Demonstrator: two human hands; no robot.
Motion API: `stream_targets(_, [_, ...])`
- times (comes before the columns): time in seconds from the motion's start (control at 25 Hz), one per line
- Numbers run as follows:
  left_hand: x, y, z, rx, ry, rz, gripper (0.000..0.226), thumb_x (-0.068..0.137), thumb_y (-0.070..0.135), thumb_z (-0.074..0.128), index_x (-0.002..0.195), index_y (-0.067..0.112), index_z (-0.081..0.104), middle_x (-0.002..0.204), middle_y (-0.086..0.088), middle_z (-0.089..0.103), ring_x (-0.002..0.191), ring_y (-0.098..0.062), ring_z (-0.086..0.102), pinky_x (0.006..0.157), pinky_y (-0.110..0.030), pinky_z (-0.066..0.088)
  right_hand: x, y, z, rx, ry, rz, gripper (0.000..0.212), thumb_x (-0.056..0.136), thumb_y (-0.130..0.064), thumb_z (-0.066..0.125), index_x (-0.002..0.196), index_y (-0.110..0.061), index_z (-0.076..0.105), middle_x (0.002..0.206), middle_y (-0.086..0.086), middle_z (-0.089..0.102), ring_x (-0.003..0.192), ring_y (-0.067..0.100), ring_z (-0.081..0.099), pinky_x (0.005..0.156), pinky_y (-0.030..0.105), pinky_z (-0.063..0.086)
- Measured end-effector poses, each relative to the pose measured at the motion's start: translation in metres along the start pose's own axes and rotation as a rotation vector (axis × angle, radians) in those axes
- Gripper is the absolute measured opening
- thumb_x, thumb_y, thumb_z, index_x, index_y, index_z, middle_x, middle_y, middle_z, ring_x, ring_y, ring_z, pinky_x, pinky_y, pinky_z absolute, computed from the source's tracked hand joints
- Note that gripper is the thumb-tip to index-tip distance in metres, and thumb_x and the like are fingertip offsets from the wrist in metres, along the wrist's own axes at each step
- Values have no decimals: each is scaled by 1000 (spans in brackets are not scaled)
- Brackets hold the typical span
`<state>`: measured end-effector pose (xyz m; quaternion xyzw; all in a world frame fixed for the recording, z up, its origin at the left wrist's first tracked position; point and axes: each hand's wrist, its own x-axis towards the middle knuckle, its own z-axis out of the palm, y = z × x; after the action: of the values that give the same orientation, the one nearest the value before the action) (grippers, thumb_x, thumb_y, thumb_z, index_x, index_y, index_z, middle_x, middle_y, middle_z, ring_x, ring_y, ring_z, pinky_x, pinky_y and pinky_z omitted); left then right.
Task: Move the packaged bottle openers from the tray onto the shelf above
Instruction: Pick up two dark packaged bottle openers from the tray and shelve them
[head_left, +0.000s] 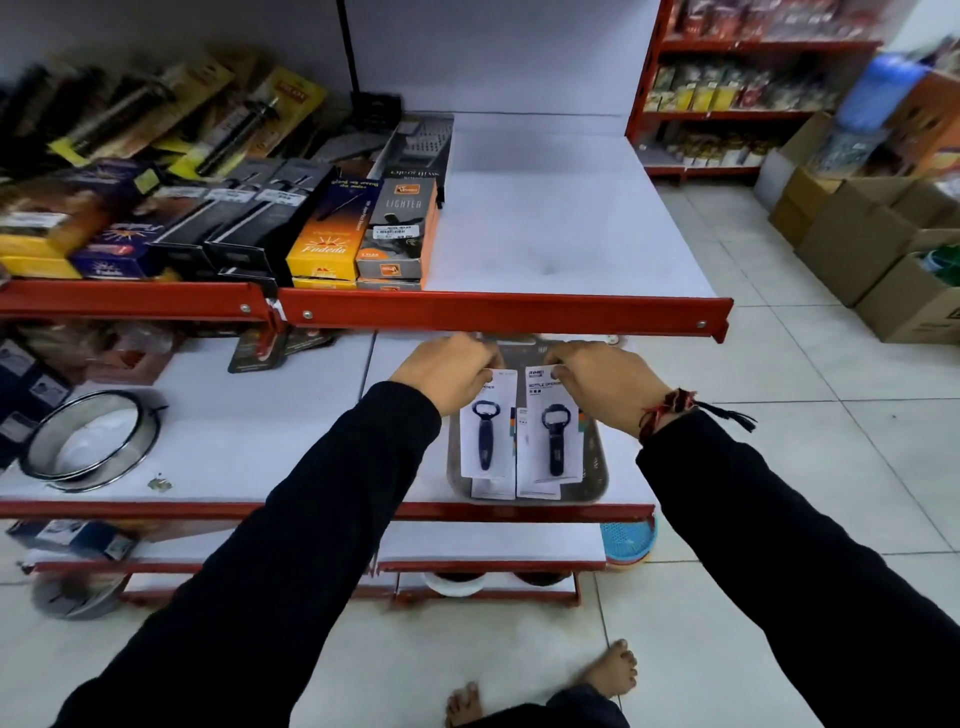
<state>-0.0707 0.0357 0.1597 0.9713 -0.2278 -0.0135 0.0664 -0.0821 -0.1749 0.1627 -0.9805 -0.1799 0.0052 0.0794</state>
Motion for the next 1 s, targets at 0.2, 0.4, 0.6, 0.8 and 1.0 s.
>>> stream_targets(0.2, [-14, 9, -77, -6, 156, 52, 24, 100, 24, 51, 120, 21, 64, 110, -5, 73, 99, -27, 70, 81, -40, 58, -18, -15, -74, 1, 88, -12, 25, 101, -29, 39, 119, -27, 56, 122, -1, 66, 110, 26, 62, 76, 36, 45])
stream_targets(0.4, [-5, 14, -160, 43, 347, 74, 26, 98, 19, 51, 121, 21, 64, 104, -3, 74, 96, -26, 68, 80, -36, 55, -6, -18, -156, -75, 281, -38, 27, 101, -30, 40, 122, -24, 55, 112, -5, 66, 109, 28, 61, 73, 34, 43])
stream_targets(0.6, [41, -6, -219, 32, 374, 11, 29, 98, 13, 48, 123, 19, 61, 103, -3, 71, 95, -26, 67, 81, -35, 53, 55, -3, -202, -66, 363, -56, 29, 101, -27, 40, 123, -18, 55, 118, 9, 68, 109, 34, 62, 82, 44, 53])
stream_targets(0.8, [104, -30, -227, 50, 200, -99, 34, 98, 7, 46, 128, 13, 62, 124, -11, 67, 111, -28, 64, 91, -32, 49, 122, 13, -199, -25, 240, -17, 32, 101, -27, 36, 127, -19, 53, 121, 13, 66, 104, 34, 63, 83, 39, 52])
stream_targets(1.0, [142, -40, -189, 23, 37, -145, 41, 94, 1, 45, 128, 13, 64, 132, -10, 65, 121, -28, 61, 102, -32, 50, 165, 24, -156, 44, 49, 0, 37, 101, -17, 39, 133, -9, 54, 132, 18, 62, 121, 35, 57, 97, 37, 44])
